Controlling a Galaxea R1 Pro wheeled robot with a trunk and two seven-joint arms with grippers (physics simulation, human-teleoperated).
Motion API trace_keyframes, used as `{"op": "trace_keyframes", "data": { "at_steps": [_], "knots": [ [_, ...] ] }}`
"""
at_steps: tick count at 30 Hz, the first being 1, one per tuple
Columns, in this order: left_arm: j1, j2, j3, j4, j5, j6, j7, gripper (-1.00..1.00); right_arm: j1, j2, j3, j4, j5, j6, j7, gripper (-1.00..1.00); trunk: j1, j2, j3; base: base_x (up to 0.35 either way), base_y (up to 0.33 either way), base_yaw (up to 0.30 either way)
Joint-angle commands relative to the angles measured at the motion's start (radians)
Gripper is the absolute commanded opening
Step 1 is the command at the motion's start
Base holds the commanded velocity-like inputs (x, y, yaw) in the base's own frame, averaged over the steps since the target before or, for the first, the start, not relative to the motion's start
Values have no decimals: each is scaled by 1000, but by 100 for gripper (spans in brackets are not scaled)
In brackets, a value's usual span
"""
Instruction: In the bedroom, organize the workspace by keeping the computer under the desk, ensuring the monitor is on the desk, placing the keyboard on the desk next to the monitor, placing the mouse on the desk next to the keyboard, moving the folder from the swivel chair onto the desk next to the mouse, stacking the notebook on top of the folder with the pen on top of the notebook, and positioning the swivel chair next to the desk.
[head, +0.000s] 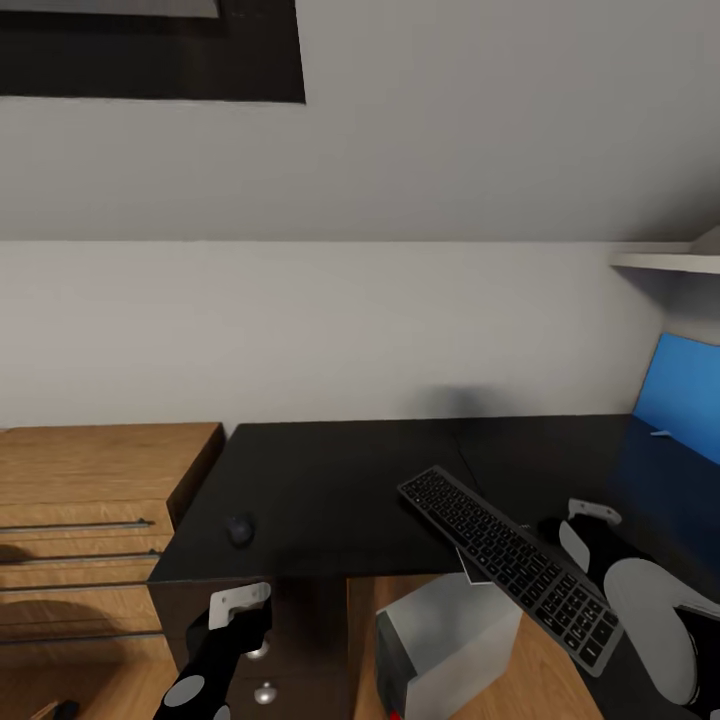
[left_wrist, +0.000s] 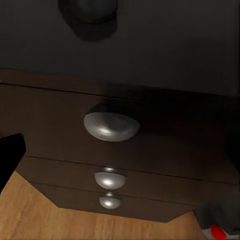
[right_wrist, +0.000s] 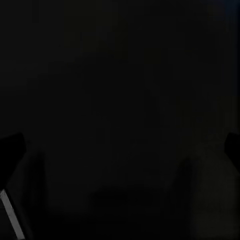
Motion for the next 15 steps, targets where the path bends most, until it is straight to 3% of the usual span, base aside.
{"op": "trace_keyframes", "data": {
  "at_steps": [1,7,15],
  "knots": [
    [0,0,-1,-2,11,3,8,100,0,0,-3,-2,4,6,-1,100,-4,7,2,0,0,0],
    [0,0,-1,-2,11,3,8,100,0,1,-3,-3,3,5,-1,100,-27,49,21,0,0,0],
    [0,1,-1,-2,11,3,8,100,0,1,-5,-14,-1,4,3,100,-27,49,21,0,0,0]
  ]
}}
